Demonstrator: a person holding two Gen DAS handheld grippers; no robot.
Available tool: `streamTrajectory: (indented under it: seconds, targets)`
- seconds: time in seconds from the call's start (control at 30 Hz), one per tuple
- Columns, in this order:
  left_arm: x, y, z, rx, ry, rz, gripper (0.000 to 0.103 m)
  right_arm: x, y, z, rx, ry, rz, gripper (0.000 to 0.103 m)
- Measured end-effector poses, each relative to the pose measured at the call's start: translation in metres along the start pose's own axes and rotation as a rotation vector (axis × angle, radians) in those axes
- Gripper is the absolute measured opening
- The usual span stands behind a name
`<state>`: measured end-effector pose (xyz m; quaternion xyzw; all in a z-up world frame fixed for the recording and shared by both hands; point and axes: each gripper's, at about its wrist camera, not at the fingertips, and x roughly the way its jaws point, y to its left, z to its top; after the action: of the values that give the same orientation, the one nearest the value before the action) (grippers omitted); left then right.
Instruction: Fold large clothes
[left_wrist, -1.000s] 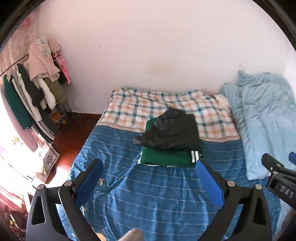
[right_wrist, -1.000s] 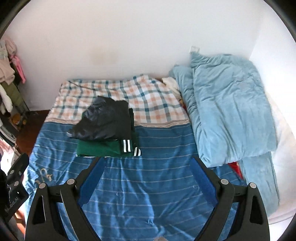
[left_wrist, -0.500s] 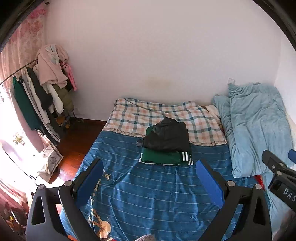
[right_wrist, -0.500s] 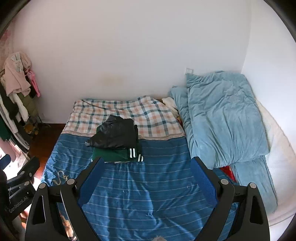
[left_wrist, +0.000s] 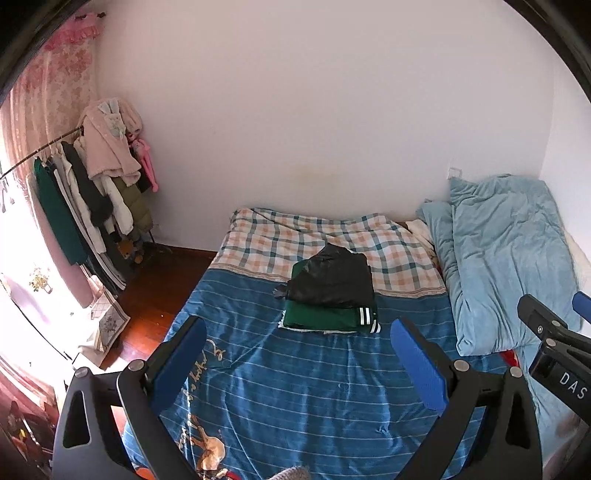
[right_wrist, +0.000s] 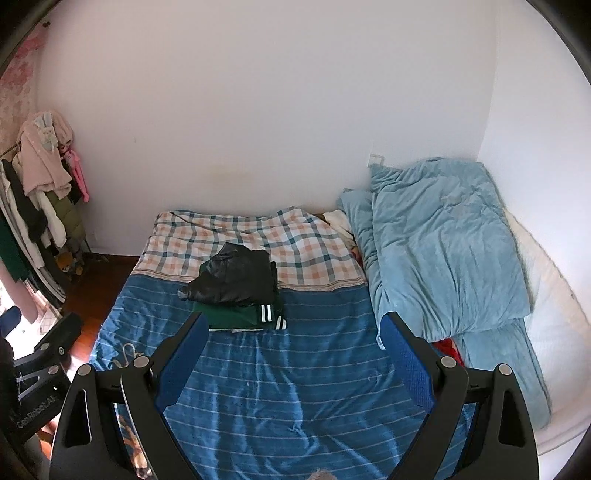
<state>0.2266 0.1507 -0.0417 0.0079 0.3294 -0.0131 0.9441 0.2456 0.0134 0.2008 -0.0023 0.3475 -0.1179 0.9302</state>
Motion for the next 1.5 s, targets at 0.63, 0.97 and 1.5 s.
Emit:
streamTrajectory:
  seconds: [0.63, 0.97, 1.5]
  targets:
    - [-0.015, 0.006, -0.003, -0.007, -0.036, 0.011, 0.103, -0.015, 0.008, -0.004, -0.018, -0.022, 0.015, 0.100]
    - [-0.019, 0.004, -0.002, -0.001, -0.029, 0.020, 0.103, -0.018, 0.007, -0.002, -0.020, -0.029, 0.019, 0.100]
    - [-0.022, 0.003, -0.006, -0.006, -0.037, 0.015, 0.103, -0.019, 0.007, -0.003, -0.015, -0.028, 0.027, 0.100]
